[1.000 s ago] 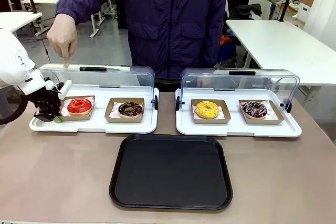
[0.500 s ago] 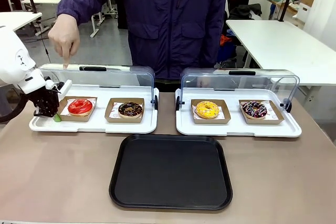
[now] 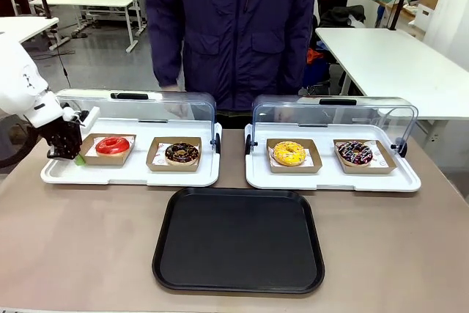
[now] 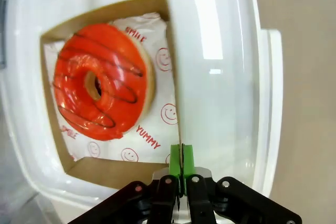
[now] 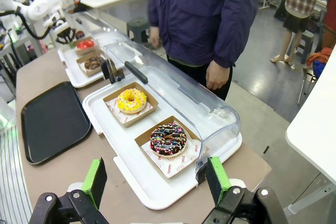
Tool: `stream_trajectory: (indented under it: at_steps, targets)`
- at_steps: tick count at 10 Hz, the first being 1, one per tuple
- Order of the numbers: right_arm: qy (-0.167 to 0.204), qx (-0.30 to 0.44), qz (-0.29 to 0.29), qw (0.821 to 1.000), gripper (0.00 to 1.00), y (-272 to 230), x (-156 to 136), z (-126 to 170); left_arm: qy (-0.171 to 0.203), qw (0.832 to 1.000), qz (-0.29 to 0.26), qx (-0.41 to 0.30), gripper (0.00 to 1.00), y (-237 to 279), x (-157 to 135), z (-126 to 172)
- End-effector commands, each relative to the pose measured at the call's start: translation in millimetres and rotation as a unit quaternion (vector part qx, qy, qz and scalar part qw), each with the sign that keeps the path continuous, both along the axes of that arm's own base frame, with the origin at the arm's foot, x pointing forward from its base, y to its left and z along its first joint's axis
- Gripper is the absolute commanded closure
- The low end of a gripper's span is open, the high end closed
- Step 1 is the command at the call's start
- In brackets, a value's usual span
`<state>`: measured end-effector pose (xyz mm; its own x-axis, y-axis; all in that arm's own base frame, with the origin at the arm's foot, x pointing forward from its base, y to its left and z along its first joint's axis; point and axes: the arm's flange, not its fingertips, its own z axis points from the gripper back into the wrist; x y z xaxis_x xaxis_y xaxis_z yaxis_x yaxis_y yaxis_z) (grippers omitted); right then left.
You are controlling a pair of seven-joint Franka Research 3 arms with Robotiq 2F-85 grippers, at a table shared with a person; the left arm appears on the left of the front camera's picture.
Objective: Move the first donut from the left to the tray.
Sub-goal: Pick up the Paper togo box containing the Donut indicated by the person and place it on the Handle tray.
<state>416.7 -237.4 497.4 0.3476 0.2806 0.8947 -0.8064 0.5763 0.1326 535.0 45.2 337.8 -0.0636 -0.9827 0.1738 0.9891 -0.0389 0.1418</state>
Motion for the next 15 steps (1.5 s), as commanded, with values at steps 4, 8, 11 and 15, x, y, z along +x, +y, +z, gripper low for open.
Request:
stream_trajectory:
  at_steps: [4,8,11,15]
  targets:
    - [-0.006,0.003,0.002,1.000,0.00,1,0,3,-0.078,0.997,0.002,-0.025,0.98,-78,-48,77]
    - [-0.006,0.003,0.002,1.000,0.00,1,0,3,-0.087,0.995,-0.038,-0.039,0.98,-176,-118,106]
    - [-0.006,0.003,0.002,1.000,0.00,1,0,3,-0.025,0.997,-0.056,-0.041,0.98,-231,-173,104]
    - [-0.006,0.003,0.002,1.000,0.00,1,0,3,-0.014,0.997,-0.075,-0.025,0.98,-287,-227,80]
